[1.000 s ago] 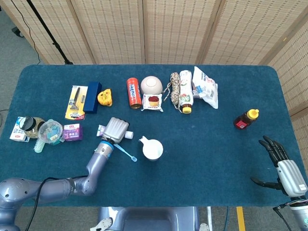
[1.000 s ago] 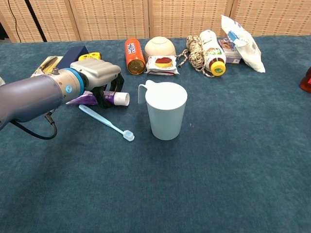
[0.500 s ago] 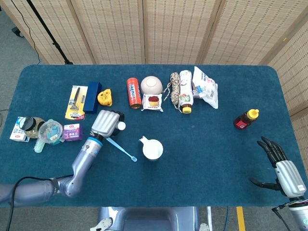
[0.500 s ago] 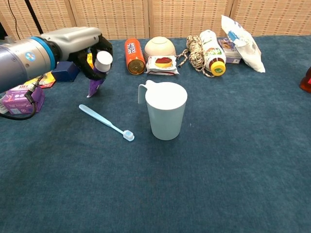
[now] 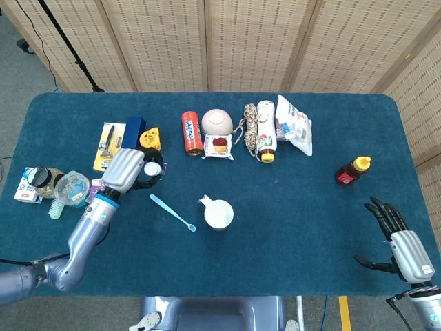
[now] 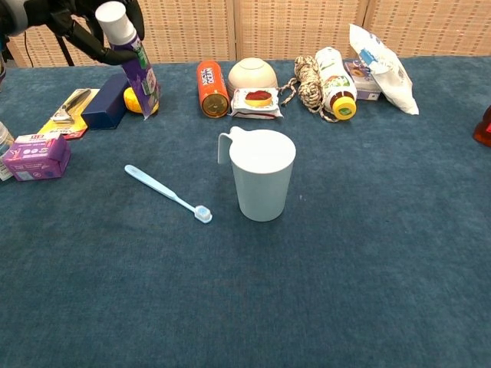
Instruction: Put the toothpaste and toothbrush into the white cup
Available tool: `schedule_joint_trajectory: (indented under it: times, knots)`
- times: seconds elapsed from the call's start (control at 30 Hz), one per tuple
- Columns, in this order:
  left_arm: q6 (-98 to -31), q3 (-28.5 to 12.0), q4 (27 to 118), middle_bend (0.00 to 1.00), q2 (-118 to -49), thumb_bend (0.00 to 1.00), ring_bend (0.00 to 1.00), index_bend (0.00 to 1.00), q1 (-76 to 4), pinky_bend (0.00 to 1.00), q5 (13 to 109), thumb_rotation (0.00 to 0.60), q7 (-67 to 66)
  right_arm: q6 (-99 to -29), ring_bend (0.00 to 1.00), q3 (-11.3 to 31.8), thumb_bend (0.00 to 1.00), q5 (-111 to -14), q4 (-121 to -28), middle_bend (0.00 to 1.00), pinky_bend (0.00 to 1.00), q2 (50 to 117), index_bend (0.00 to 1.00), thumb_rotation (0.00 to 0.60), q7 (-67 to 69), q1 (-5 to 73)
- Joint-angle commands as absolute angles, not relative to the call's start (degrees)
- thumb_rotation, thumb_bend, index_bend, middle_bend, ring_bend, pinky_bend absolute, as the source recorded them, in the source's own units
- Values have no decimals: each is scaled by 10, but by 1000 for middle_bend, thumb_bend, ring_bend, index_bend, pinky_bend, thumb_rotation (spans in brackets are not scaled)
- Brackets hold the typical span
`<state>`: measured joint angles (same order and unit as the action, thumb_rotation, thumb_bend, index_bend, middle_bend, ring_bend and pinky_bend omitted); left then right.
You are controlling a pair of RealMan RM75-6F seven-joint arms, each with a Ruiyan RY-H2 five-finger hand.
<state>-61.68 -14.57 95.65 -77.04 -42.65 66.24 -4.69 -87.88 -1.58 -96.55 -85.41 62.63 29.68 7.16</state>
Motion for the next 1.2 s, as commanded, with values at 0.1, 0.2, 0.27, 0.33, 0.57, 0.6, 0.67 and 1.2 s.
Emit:
schedule_joint_trajectory:
  times: [0.1, 0.2, 0.27, 0.33, 0.57, 0.6, 0.67, 1.2]
  knots:
    - [-623, -149, 1025, 505, -728, 430, 458, 678, -411, 533, 699, 600, -15, -878, 0, -16, 0, -966, -854, 0, 0, 627, 0, 600, 296, 72]
    - [-627, -150, 1059, 505, -712, 426, 458, 675, -407, 533, 712, 600, -10, -878, 0, -17, 0, -966, -855, 0, 0, 627, 0, 600, 295, 72]
    - [-628, -151, 1078, 505, -704, 424, 458, 673, -406, 533, 718, 600, -7, -878, 0, -17, 0, -967, -855, 0, 0, 627, 0, 600, 294, 72]
    - [-628, -151, 1105, 505, -694, 423, 459, 673, -404, 533, 728, 600, -4, -878, 0, -17, 0, -967, -856, 0, 0, 627, 0, 600, 294, 72]
    - [-602, -156, 1162, 505, -709, 423, 460, 673, -419, 533, 727, 600, 37, -878, 0, -16, 0, -965, -854, 0, 0, 627, 0, 600, 298, 72]
    - [-599, -156, 1163, 505, -713, 423, 460, 673, -423, 533, 725, 600, 37, -878, 0, -16, 0, -965, -854, 0, 0, 626, 0, 600, 299, 72]
    - [-595, -156, 1166, 505, -724, 423, 460, 673, -428, 533, 721, 600, 35, -879, 0, -16, 0, -964, -854, 0, 0, 626, 0, 600, 300, 72]
    - [-587, -142, 1124, 505, -808, 423, 460, 673, -458, 533, 669, 600, -36, -881, 0, -14, 0, -961, -851, 0, 0, 624, 0, 600, 312, 72]
